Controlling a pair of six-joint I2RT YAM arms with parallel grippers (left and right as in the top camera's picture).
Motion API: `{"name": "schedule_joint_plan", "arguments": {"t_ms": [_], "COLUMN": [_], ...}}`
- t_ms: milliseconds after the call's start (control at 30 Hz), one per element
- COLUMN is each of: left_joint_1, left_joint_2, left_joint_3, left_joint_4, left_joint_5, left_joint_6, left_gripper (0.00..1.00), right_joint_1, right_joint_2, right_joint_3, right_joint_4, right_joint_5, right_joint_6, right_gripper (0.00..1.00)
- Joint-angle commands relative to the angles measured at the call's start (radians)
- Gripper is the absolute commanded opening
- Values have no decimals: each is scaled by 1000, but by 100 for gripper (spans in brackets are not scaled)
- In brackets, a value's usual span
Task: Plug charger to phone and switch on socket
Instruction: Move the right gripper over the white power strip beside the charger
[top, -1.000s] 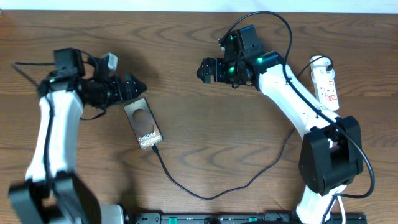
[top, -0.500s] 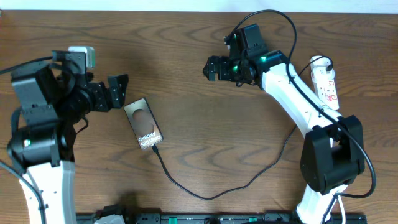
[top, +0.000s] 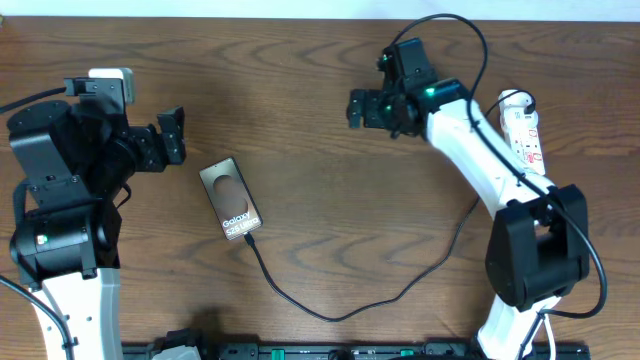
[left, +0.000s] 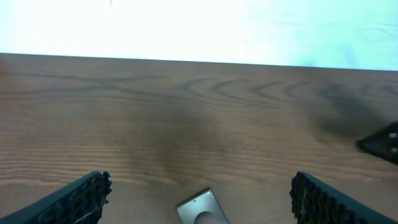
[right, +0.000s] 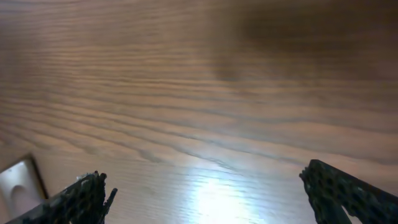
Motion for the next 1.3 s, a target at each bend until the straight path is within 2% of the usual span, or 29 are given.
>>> {"name": "schedule_joint_plan", "arguments": {"t_ms": [0, 167, 333, 433, 533, 667, 800, 967, 1167, 1267], "left_joint_1": [4, 4, 4, 4, 4, 4, 4, 4, 4, 4], "left_joint_2": [-2, -2, -2, -2, -2, -2, -2, -2, -2, -2], "left_joint_3": [-1, -1, -1, -1, -1, -1, -1, -1, -1, -1], "left_joint_4": [9, 16, 11, -12, -36, -54, -66, -79, -83, -85], "left_joint_5": [-36, -36, -36, -36, -36, -36, -36, -36, -36, -36], "left_joint_6": [8, 7, 7, 7, 7, 7, 7, 7, -12, -24], "left_gripper": [94, 95, 95, 95, 95, 95, 95, 95, 95, 95], "right_joint_1": [-104, -259, -420, -522, -632, -754, -846, -917, -924, -919], "right_joint_2": [-20, -20, -20, -20, -20, -18, -18, -16, -15, -15], "right_joint_3": [100, 280, 429, 472, 480, 480, 471, 402, 171, 72], "right_joint_4": [-76, -269, -443, -500, -530, -557, -577, -586, -464, -389], "right_joint_5": [-35, -157, -163, -187, -282, -282, -274, -170, -163, -235], "right_joint_6": [-37, -143, -223, -264, -367, -429, -464, -466, -519, -603], "right_gripper": [99, 99, 99, 99, 99, 99, 99, 99, 99, 99]}}
